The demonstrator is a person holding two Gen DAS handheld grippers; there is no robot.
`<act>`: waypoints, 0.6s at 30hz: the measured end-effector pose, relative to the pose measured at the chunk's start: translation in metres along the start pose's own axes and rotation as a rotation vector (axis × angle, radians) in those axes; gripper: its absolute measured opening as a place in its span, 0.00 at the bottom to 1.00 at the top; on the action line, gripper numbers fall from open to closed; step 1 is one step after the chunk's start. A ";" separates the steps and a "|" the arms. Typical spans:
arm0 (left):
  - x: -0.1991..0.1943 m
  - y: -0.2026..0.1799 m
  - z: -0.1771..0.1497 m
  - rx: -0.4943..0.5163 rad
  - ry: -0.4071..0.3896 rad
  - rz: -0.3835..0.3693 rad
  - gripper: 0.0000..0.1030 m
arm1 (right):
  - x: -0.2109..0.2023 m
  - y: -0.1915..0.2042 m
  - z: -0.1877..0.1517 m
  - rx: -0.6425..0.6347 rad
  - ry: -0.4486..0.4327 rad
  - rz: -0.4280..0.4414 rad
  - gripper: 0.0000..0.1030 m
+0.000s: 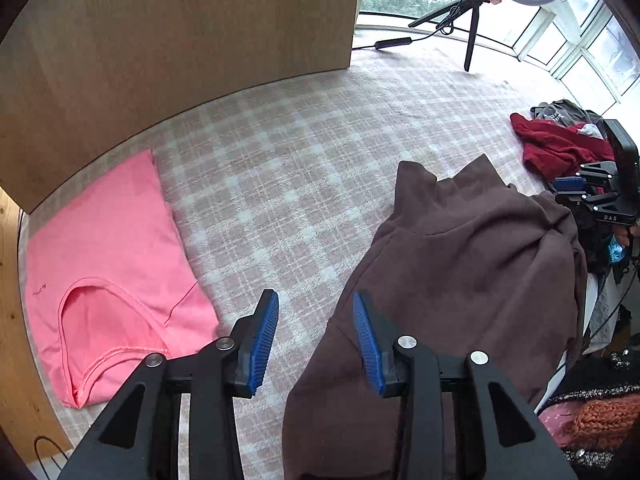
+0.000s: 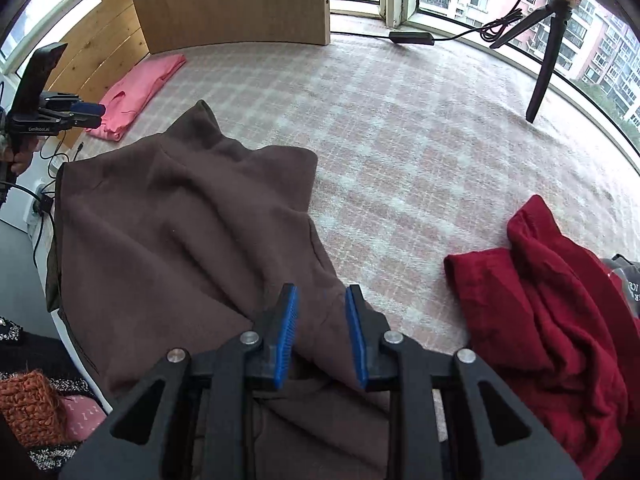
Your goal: Fold clothes
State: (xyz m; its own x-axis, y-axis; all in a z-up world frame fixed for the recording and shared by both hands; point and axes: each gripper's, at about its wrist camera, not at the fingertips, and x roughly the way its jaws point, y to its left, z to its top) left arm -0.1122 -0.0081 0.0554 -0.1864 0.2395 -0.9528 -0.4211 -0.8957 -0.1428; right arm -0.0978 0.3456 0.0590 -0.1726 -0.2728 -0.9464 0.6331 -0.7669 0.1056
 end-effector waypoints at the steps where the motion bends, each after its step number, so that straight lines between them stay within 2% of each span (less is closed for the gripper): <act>1: 0.010 -0.001 0.003 0.006 0.023 -0.011 0.41 | 0.002 -0.006 0.001 -0.004 0.013 -0.012 0.39; 4: 0.028 -0.006 0.005 0.007 0.063 -0.061 0.41 | 0.010 -0.024 0.004 0.002 0.054 -0.039 0.42; 6: 0.037 -0.010 0.005 0.016 0.085 -0.086 0.42 | 0.014 -0.034 0.006 0.010 0.065 -0.016 0.42; 10: 0.049 -0.021 -0.002 0.069 0.136 -0.080 0.42 | 0.012 -0.041 0.007 -0.017 0.075 0.013 0.42; 13: 0.055 -0.021 -0.006 0.045 0.145 -0.114 0.42 | 0.016 -0.039 0.000 -0.030 0.093 0.064 0.42; 18: 0.065 -0.027 -0.012 0.055 0.150 -0.084 0.39 | 0.035 -0.033 -0.006 -0.020 0.146 0.136 0.42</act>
State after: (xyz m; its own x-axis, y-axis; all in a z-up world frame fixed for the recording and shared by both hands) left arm -0.1022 0.0267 -0.0056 -0.0153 0.2506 -0.9680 -0.4780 -0.8521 -0.2131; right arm -0.1203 0.3649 0.0206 0.0259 -0.2845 -0.9583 0.6583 -0.7166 0.2305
